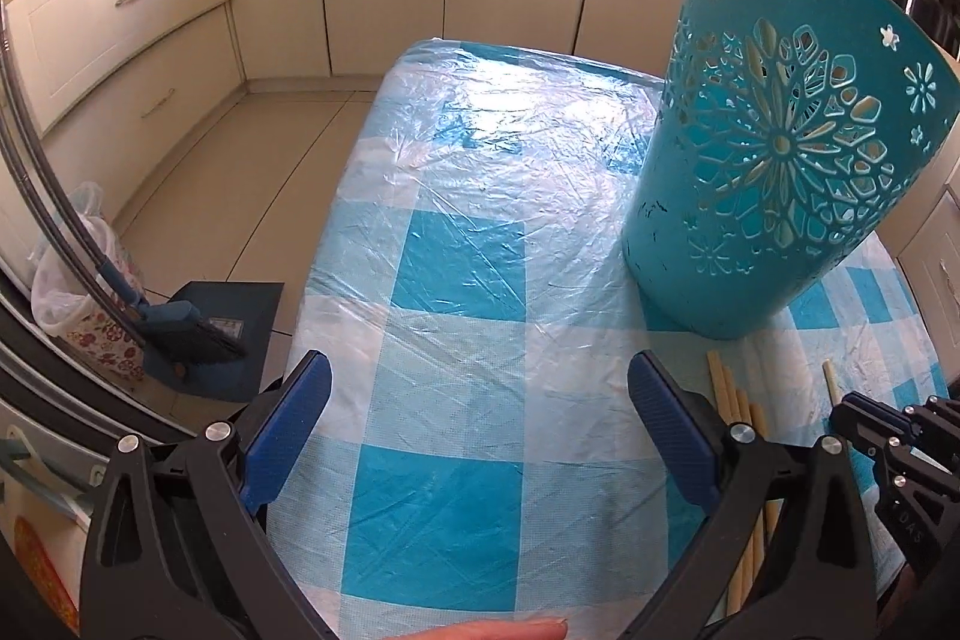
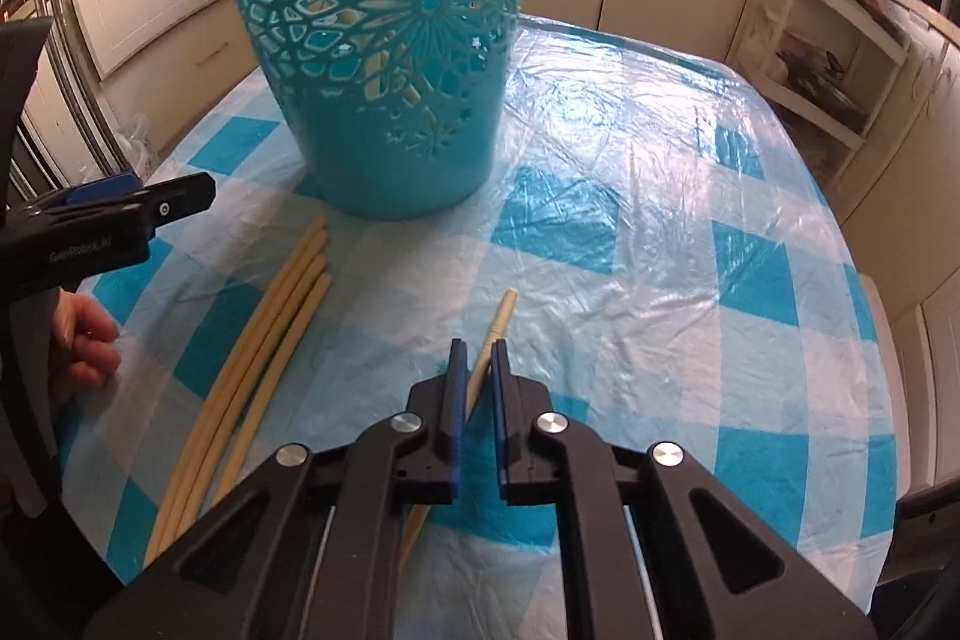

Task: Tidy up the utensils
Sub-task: 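Close the right tool on the loose chopstick while the left tool returns beside the bundle, then lift the right tool's chopstick over the teal basket and open to drop it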

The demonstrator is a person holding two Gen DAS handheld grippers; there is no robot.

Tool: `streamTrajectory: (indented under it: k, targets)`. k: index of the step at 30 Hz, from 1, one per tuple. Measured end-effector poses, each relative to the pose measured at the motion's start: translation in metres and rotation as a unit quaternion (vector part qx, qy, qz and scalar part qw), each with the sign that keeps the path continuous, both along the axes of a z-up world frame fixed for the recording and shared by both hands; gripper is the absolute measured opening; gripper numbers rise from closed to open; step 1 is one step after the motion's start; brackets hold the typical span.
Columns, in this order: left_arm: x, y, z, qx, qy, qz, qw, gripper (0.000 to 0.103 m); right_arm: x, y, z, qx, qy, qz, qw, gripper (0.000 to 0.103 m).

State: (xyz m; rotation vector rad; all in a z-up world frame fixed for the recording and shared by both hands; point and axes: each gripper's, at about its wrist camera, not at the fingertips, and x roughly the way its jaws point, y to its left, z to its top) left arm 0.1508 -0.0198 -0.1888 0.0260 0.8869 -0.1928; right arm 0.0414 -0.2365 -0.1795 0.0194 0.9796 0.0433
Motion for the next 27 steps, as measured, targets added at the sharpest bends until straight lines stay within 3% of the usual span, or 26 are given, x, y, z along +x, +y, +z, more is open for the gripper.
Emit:
streamTrajectory:
  k: [8,10,14,16,18,20,22,24,27]
  targets:
    - [0.000,-0.006,-0.001,0.013,0.005,0.000,0.9999,0.095,0.013,-0.012,-0.001,0.014,0.001,-0.006,1.000,0.014]
    - [0.000,-0.006,-0.002,0.017,0.007,0.002,0.9998,0.095,0.012,-0.009,0.000,0.012,0.001,0.005,1.000,0.008]
    - [0.000,-0.007,-0.001,0.020,0.008,0.002,0.9998,0.095,0.009,-0.010,0.003,0.014,0.009,0.032,0.999,0.007]
    - [0.001,-0.008,-0.001,0.022,0.010,0.003,0.9997,0.095,0.007,-0.014,0.002,0.021,0.015,0.026,0.999,0.011]
    - [0.001,-0.009,-0.002,0.025,0.012,0.004,0.9996,0.095,0.006,-0.016,0.000,0.028,0.014,0.027,0.999,0.026]
    - [0.002,-0.008,-0.003,0.029,0.013,0.004,0.9995,0.095,0.006,-0.010,-0.001,0.006,0.008,0.031,0.999,0.027]
    - [0.002,-0.008,-0.003,0.030,0.014,0.004,0.9995,0.095,0.005,-0.004,-0.001,0.002,0.007,0.039,0.999,0.022]
    - [0.003,-0.008,-0.004,0.030,0.015,0.005,0.9994,0.095,0.006,-0.001,-0.001,0.006,0.014,0.048,0.999,0.008]
    - [0.003,-0.008,-0.004,0.032,0.016,0.005,0.9994,0.095,0.005,0.000,-0.001,-0.002,0.020,0.050,0.999,0.009]
